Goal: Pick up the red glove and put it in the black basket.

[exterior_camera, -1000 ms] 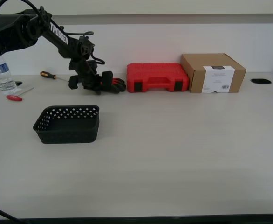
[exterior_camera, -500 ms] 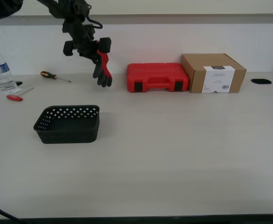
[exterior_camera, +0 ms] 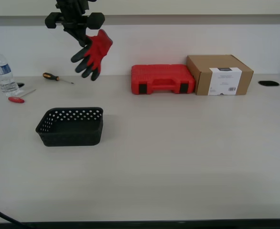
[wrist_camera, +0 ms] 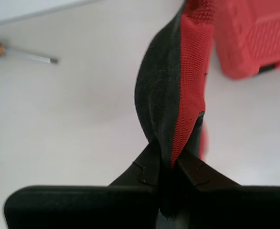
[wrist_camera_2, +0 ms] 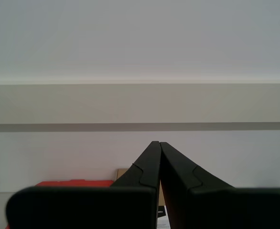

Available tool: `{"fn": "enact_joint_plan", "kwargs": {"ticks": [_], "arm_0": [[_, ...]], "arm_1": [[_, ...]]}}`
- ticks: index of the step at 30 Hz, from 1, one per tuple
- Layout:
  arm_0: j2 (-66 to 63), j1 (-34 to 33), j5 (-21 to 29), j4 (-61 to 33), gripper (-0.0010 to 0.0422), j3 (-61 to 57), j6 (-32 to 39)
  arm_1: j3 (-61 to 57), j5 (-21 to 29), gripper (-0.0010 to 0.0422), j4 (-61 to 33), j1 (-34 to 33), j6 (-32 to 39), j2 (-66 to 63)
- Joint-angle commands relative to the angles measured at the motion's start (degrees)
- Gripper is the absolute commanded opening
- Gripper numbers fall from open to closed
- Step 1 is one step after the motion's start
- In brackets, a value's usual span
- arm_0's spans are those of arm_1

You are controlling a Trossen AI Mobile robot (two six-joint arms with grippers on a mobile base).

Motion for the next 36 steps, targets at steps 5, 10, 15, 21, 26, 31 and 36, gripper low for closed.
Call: {"fn": "enact_joint_plan", "kwargs": {"ticks": [5,10,15,21,26,31,36], "arm_0": [[0.0,-0.02,0.0,0.13,0.0,0.07,0.15],[0.0,-0.02,0.0,-0.13,0.0,0.07,0.15],[0.0,-0.02,0.0,-0.94,0.0,0.07,0.15],[0.0,-0.04,0.0,-0.92,0.0,0.07,0.15],[0.0,-0.02,0.0,-0.9,0.0,0.07,0.15],[0.0,-0.04,0.0,-0.92,0.0,0.04,0.15],[0.0,-0.02,0.0,-0.92,0.0,0.04,0.15]], "arm_1": [[-0.52,-0.96,-0.0002,-7.28,-1.03,0.48,-1.77],[-22.14,-2.36,-0.0002,5.09,-1.92,-0.74,-14.53],[-48.74,-2.6,-0.0002,16.72,-1.62,-2.05,-26.6],[-63.3,-2.62,-0.0002,22.21,-1.64,-3.54,-35.52],[-71.87,-2.64,-0.0002,24.59,-1.27,-4.24,-39.15],[-76.85,-2.64,-0.0001,28.7,-1.18,-4.9,-39.15],[-76.78,-2.62,0.0,29.83,-1.03,-5.01,-39.15]]}}
